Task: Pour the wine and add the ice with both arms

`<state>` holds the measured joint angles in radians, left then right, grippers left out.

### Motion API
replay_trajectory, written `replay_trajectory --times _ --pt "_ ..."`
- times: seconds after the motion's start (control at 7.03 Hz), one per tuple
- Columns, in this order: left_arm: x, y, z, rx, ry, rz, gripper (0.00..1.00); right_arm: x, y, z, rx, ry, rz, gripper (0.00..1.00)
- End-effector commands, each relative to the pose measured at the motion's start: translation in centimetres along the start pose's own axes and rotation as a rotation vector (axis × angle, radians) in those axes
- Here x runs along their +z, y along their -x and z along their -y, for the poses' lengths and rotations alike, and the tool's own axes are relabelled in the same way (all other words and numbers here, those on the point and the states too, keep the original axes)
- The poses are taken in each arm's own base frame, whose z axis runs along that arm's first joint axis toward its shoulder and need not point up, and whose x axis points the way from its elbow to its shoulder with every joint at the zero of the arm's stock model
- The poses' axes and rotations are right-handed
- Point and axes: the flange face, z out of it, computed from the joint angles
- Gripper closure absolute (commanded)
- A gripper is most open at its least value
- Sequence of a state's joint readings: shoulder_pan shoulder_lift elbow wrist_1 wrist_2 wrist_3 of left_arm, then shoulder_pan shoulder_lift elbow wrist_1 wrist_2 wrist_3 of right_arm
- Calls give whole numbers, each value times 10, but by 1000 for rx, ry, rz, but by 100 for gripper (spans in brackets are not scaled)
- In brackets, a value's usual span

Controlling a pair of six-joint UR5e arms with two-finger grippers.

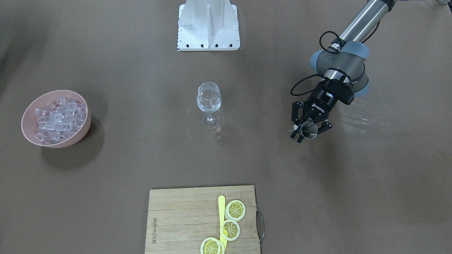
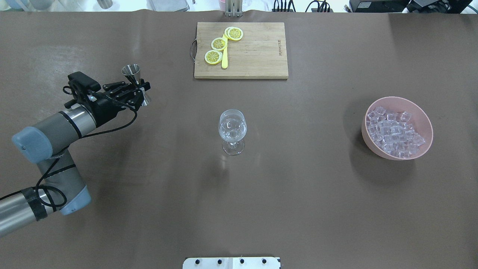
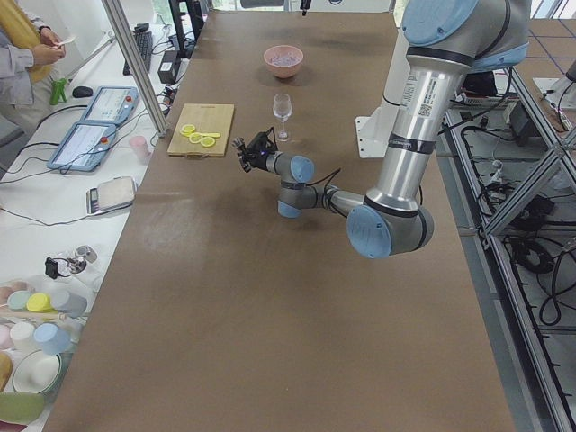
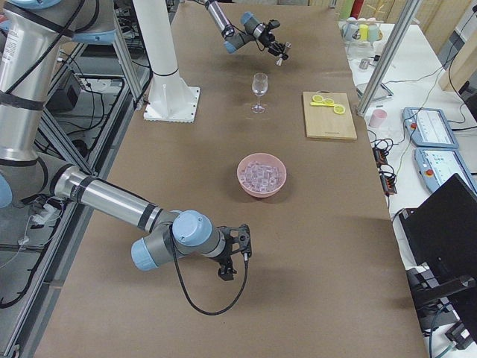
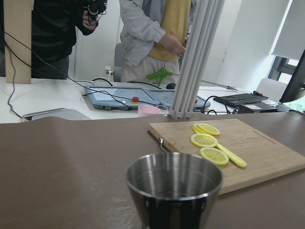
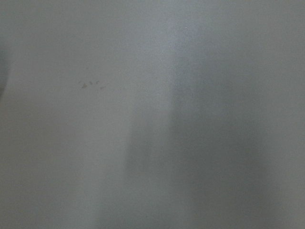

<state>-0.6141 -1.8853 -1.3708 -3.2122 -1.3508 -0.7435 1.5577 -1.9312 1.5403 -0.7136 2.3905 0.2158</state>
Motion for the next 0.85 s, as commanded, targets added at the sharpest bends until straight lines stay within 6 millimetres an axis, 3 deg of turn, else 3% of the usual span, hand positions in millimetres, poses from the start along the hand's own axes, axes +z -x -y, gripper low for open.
replay_trajectory --times 0.0,0.14,0.71 --pt "8 -49 43 158 23 -3 100 1 0 4 -2 -2 0 0" --pt "-1 -72 64 181 21 -45 100 1 1 6 -1 -4 1 0" --pt "-7 -99 64 244 113 -212 100 -2 3 14 -34 -37 -19 0"
